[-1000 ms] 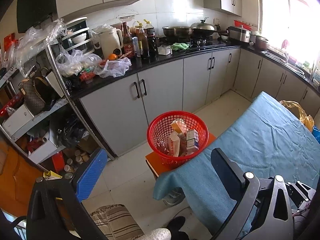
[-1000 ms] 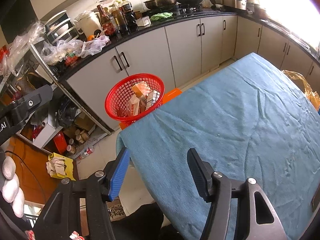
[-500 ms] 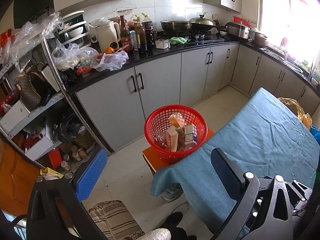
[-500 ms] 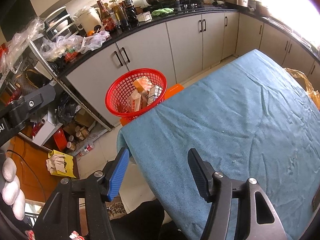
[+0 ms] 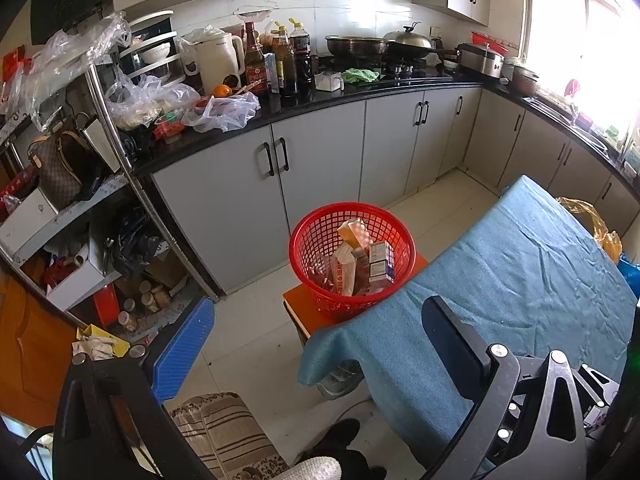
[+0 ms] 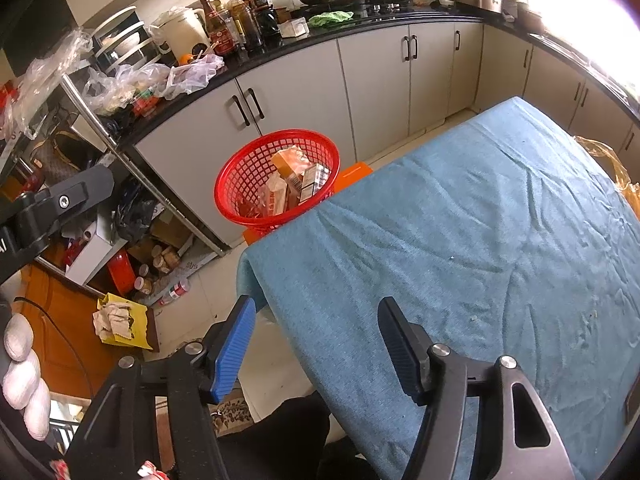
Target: Collect trash
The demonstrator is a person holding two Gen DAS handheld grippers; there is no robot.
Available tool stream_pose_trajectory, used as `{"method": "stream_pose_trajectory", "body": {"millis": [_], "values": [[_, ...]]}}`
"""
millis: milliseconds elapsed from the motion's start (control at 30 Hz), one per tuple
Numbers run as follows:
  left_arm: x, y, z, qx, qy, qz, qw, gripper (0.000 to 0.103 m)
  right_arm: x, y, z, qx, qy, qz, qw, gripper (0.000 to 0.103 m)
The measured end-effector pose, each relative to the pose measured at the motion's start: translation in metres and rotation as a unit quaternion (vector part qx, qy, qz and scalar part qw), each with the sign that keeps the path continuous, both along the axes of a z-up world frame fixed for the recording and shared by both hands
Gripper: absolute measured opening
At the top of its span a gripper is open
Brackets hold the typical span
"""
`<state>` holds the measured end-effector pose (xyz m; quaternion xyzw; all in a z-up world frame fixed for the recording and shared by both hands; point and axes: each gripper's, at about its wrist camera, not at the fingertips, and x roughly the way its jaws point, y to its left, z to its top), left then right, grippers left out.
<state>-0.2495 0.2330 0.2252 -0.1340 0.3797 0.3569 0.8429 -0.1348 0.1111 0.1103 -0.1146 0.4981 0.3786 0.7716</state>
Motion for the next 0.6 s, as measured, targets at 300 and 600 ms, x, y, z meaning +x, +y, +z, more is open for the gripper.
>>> {"method": "stream_pose_trajectory", "body": {"millis": [300, 600], "values": [[0.003, -0.002, -0.001, -0.005, 0.008, -0.002, 0.9999, 0.103, 0.004, -0.008, 0.000, 0.005, 0.005, -0.012, 1.000, 0.069], [0.047, -0.029, -0.018, -0.022, 0.052, -0.058, 0.9967, 0.103, 0.039, -0.063, -0.008, 0.021, 0.025, -0.094, 0.995, 0.071]]}}
